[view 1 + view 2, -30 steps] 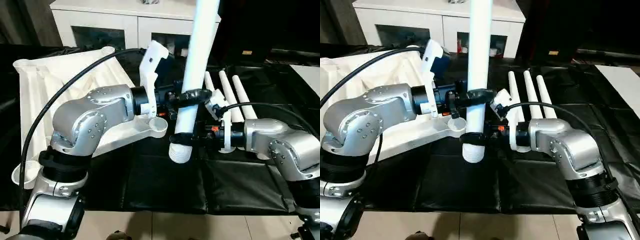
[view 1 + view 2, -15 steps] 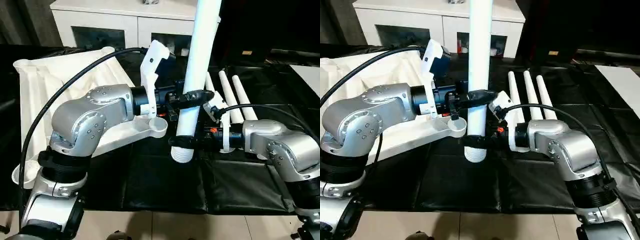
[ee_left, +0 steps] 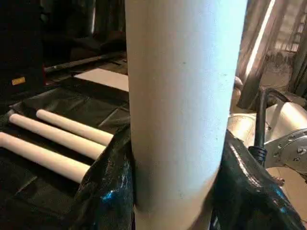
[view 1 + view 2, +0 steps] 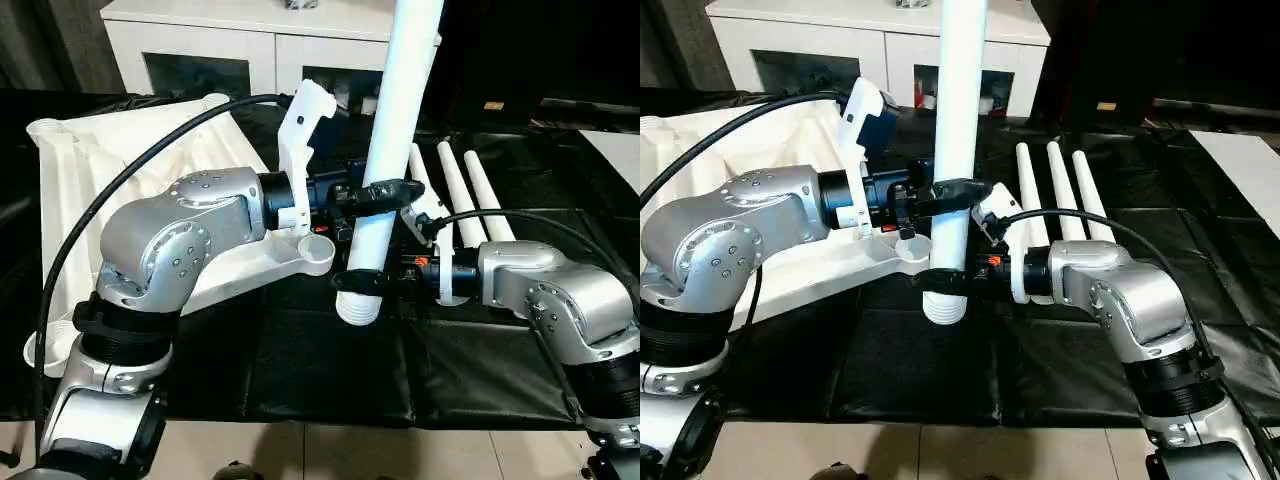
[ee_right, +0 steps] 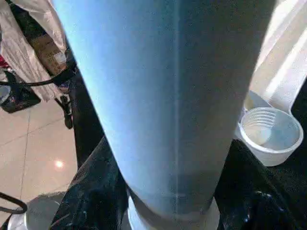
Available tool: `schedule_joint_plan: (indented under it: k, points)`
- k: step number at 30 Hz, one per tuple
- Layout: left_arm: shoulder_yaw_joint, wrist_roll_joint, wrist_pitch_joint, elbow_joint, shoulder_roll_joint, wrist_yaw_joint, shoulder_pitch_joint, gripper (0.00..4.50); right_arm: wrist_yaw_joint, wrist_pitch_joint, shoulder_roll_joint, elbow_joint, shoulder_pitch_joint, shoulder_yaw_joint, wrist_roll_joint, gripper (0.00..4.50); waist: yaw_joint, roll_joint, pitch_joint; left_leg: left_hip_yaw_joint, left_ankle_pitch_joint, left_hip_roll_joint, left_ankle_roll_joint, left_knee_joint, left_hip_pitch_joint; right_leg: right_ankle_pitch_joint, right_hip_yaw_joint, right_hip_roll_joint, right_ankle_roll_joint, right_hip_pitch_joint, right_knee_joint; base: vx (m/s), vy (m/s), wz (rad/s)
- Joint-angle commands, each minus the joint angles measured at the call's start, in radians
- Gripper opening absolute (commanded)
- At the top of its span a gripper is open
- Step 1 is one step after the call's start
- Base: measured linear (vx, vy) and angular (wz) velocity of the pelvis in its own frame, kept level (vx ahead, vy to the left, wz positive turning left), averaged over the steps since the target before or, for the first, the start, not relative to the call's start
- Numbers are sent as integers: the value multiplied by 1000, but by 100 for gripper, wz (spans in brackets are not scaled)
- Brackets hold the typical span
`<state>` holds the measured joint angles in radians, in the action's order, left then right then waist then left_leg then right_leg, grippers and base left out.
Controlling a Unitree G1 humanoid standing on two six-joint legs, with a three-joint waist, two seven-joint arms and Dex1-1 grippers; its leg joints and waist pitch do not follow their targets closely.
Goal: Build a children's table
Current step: Pick table leg
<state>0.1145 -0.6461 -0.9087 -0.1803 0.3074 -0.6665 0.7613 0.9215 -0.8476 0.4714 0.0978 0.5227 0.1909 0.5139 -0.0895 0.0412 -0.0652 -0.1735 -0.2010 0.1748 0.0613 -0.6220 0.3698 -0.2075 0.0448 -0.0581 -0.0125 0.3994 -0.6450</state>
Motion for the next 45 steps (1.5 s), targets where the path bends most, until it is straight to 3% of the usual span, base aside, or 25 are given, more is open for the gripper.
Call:
schedule_joint_plan:
  k: [1, 5, 7, 8, 10, 12, 13, 16, 17, 18, 19, 20, 21, 24, 27, 28, 29, 30, 31, 32, 33, 40, 41, 42, 45]
  points:
    - [-34, -6, -11, 10, -11, 33, 15, 251, -26, 10, -9, -6, -2, -35, 5, 197, -2, 7, 73, 13, -44, 46, -1, 67, -7, -91, -50, -77, -205, -61, 71, 0, 0, 0]
    - [-78, -6, 6, 52, -13, 51, 14, 295, -75, 18, -34, -10, -10, -67, 4, 189, -2, 7, 73, 12, -42, 44, -2, 67, -7, -90, -50, -75, -201, -59, 74, 0, 0, 0]
    - [-85, -9, 8, 56, -12, 50, 13, 297, -84, 21, -37, -11, -11, -72, 2, 189, -2, 7, 73, 12, -38, 44, 0, 67, -7, -88, -50, -76, -200, -59, 73, 0, 0, 0]
    - [-99, -12, 13, 62, -7, 47, 12, 324, -108, 25, -46, -15, -13, -85, -3, 189, -2, 4, 74, 13, -37, 45, 3, 67, -8, -80, -49, -75, -202, -58, 71, 0, 0, 0]
    - [-121, 8, 54, 77, -2, 61, 14, 336, -174, 53, -58, -49, -12, -108, -43, 188, 0, 3, 73, 13, -42, 45, 8, 68, -8, -83, -49, -76, -203, -57, 73, 0, 0, 0]
    - [-133, 54, 133, 98, 1, 78, 13, 345, -257, 133, -53, -105, -12, -108, -132, 188, 1, 0, 74, 12, -48, 43, 27, 68, -10, -88, -49, -74, -197, -57, 76, 0, 0, 0]
    - [-128, 95, 175, 118, 10, 98, 9, 345, -301, 150, -66, -130, -10, -132, -144, 188, 1, 0, 74, 12, -48, 43, 27, 68, -10, -88, -49, -74, -197, -57, 76, 0, 0, 0]
    - [-84, 245, 299, 212, 45, 172, -25, 376, -432, 197, -107, -179, -13, -199, -173, 188, 2, -17, 76, 15, -62, 41, 36, 70, -10, -76, -50, -72, -179, -59, 74, 0, 0, 0]
    - [-52, 299, 332, 252, 62, 200, -46, 377, -465, 215, -115, -180, -21, -204, -189, 188, 7, -9, 75, 13, -68, 40, 35, 71, -9, -70, -50, -68, -167, -59, 75, 0, 0, 0]
    - [2, 385, 398, 308, 90, 235, -74, 377, -498, 269, -134, -183, -37, -214, -205, 188, 3, -12, 77, 17, -59, 43, 30, 71, -9, -62, -50, -71, -144, -57, 77, 0, 0, 0]
    - [33, 432, 436, 336, 106, 252, -88, 377, -511, 303, -146, -185, -46, -219, -212, 188, 3, -12, 77, 17, -59, 43, 30, 71, -9, -62, -50, -71, -144, -57, 77, 0, 0, 0]
    - [63, 467, 478, 376, 116, 251, -105, 377, -503, 345, -142, -169, -65, -195, -236, 188, 6, -18, 81, 18, -62, 40, 34, 72, -9, -54, -49, -70, -124, -59, 75, 0, 0, 0]
    - [85, 490, 497, 420, 120, 256, -129, 377, -493, 350, -148, -144, -89, -188, -233, 188, 8, -21, 83, 17, -52, 41, 34, 71, -9, -20, -49, -70, -135, -61, 69, 0, 0, 0]
    - [95, 509, 514, 455, 110, 254, -157, 377, -502, 334, -179, -120, -108, -230, -193, 188, 9, -21, 85, 17, -52, 44, 23, 72, -10, 35, -50, -70, -173, -58, 64, 0, 0, 0]
    - [60, 492, 514, 453, 86, 245, -176, 377, -533, 333, -218, -101, -109, -284, -151, 188, 6, -27, 80, 16, -87, 47, 19, 74, -13, 19, -49, -74, -217, -54, 66, 0, 0, 0]
    - [54, 486, 515, 446, 85, 239, -179, 377, -529, 333, -221, -89, -110, -283, -146, 188, 6, -27, 78, 15, -99, 47, 21, 75, -14, 1, -50, -74, -218, -54, 70, 0, 0, 0]
    - [54, 486, 522, 448, 85, 236, -179, 377, -527, 337, -223, -85, -112, -280, -144, 188, 5, -33, 76, 16, -124, 48, 29, 77, -15, -33, -50, -75, -214, -53, 73, 0, 0, 0]
    - [59, 492, 539, 451, 92, 225, -180, 377, -516, 343, -226, -68, -121, -268, -136, 188, 6, -30, 75, 17, -130, 47, 31, 78, -15, -45, -50, -74, -210, -54, 75, 0, 0, 0]
    - [59, 492, 539, 451, 92, 225, -180, 377, -516, 343, -226, -68, -121, -268, -136, 188, 7, -19, 74, 16, -135, 46, 30, 79, -13, -61, -50, -74, -203, -56, 77, 0, 0, 0]
    - [70, 497, 552, 457, 104, 201, -181, 377, -505, 348, -226, -52, -132, -256, -132, 188, 7, -30, 72, 17, -143, 47, 34, 80, -14, -94, -51, -76, -191, -52, 79, 0, 0, 0]
    - [66, 491, 554, 458, 106, 190, -182, 377, -500, 343, -226, -45, -138, -252, -129, 188, 8, -28, 72, 17, -149, 46, 34, 80, -15, -107, -51, -76, -187, -52, 81, 0, 0, 0]
    - [121, 482, 509, 448, 145, 20, -190, 377, -431, 318, -199, -5, -165, -212, -122, 188, 6, -24, 74, 17, -126, 48, 27, 81, -14, -88, -52, -77, -187, -50, 76, 0, 0, 0]
    - [139, 476, 498, 442, 159, -28, -192, 377, -418, 313, -195, -2, -164, -205, -116, 188, 6, -29, 73, 17, -128, 47, 28, 81, -14, -97, -52, -77, -186, -50, 77, 0, 0, 0]
    - [161, 477, 501, 444, 175, -82, -191, 395, -398, 309, -185, 7, -166, -196, -114, 188, 7, -25, 72, 17, -132, 48, 28, 82, -14, -100, -53, -77, -185, -49, 77, 0, 0, 0]
    - [171, 480, 499, 452, 191, -125, -186, 412, -381, 299, -176, 18, -170, -191, -107, 188, 7, -30, 71, 17, -142, 48, 32, 83, -15, -103, -53, -77, -189, -48, 78, 0, 0, 0]
